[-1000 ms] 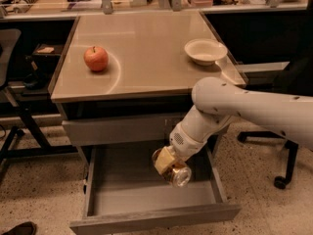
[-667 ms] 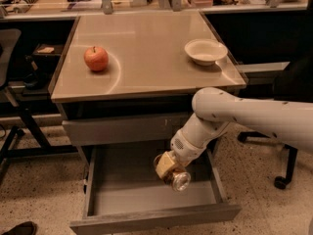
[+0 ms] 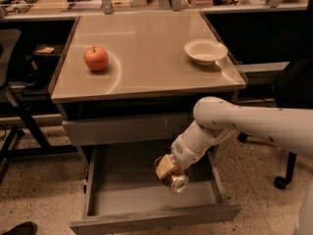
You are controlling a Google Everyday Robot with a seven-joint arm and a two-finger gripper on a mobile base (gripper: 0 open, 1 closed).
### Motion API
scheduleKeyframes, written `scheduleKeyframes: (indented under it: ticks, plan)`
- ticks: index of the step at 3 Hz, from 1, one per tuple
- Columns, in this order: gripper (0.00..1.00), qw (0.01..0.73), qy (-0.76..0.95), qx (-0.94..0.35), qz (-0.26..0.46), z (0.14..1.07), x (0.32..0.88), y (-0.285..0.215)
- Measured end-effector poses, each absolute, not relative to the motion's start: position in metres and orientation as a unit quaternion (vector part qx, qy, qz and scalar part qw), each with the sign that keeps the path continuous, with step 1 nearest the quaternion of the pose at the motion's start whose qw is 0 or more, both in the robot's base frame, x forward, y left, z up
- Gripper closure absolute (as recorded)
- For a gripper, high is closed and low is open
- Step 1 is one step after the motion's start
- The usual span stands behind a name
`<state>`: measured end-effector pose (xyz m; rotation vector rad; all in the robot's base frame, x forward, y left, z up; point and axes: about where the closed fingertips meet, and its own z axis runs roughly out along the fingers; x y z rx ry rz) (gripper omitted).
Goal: Place orange can into middle drawer
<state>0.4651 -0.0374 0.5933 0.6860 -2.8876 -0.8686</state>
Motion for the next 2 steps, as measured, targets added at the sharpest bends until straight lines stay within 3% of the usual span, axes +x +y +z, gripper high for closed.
scheduleKeyframes:
  ticks: [2]
  plan:
    - [1.0,-0.014,-0.939,0.147,-0.31,0.526,0.506,-0.035]
